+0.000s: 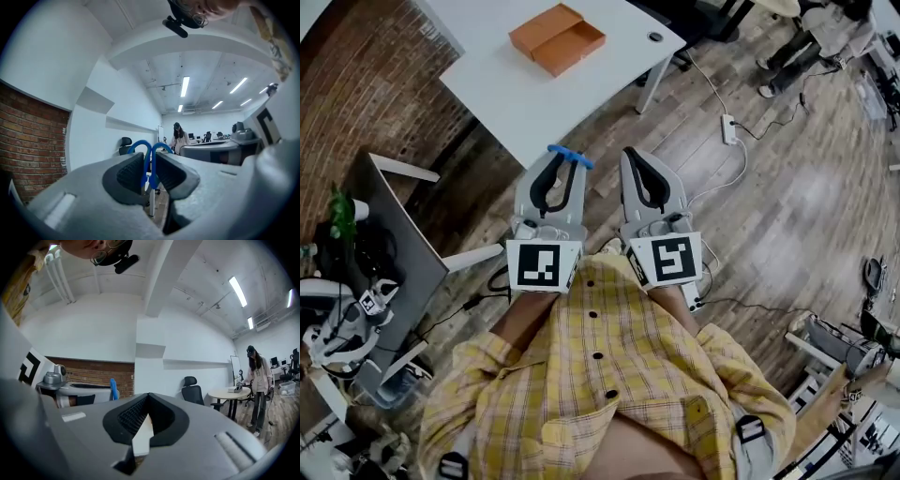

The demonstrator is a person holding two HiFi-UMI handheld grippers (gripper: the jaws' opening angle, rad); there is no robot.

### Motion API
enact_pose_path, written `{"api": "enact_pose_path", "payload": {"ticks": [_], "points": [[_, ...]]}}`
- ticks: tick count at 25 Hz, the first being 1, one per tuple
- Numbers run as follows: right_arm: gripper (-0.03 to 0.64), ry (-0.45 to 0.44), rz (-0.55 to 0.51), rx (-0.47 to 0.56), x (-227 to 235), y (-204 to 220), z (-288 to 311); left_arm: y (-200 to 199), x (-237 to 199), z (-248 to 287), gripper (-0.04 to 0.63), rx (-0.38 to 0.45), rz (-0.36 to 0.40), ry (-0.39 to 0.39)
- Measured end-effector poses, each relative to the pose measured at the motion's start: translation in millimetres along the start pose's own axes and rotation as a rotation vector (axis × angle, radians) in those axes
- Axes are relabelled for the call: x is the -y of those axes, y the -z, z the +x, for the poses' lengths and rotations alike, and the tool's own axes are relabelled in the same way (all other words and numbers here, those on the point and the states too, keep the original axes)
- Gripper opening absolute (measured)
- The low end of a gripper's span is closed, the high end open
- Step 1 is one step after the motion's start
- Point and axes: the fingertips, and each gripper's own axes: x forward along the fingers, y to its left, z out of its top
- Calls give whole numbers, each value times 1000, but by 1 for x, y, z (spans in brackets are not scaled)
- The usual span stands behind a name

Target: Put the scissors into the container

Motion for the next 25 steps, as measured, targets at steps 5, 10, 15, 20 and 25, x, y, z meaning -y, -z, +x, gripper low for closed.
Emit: {"api": "enact_pose_path", "payload": {"ticks": [5,10,15,20,25], "points": [[6,-14,-15,38,8,-9,-13,-3,12,-2,83,10,18,-33],[6,-21,-4,22,13,0,-14,3,13,-4,83,-13,31,-65],[6,-28,6,0,18,11,-9,15,12,3,83,-33,22,-71],[6,-37,9,-6,24,14,-2,15,14,13,83,-25,20,-60],[6,-47,9,-9,36,14,16,20,8,33,83,-36,12,-65]]}}
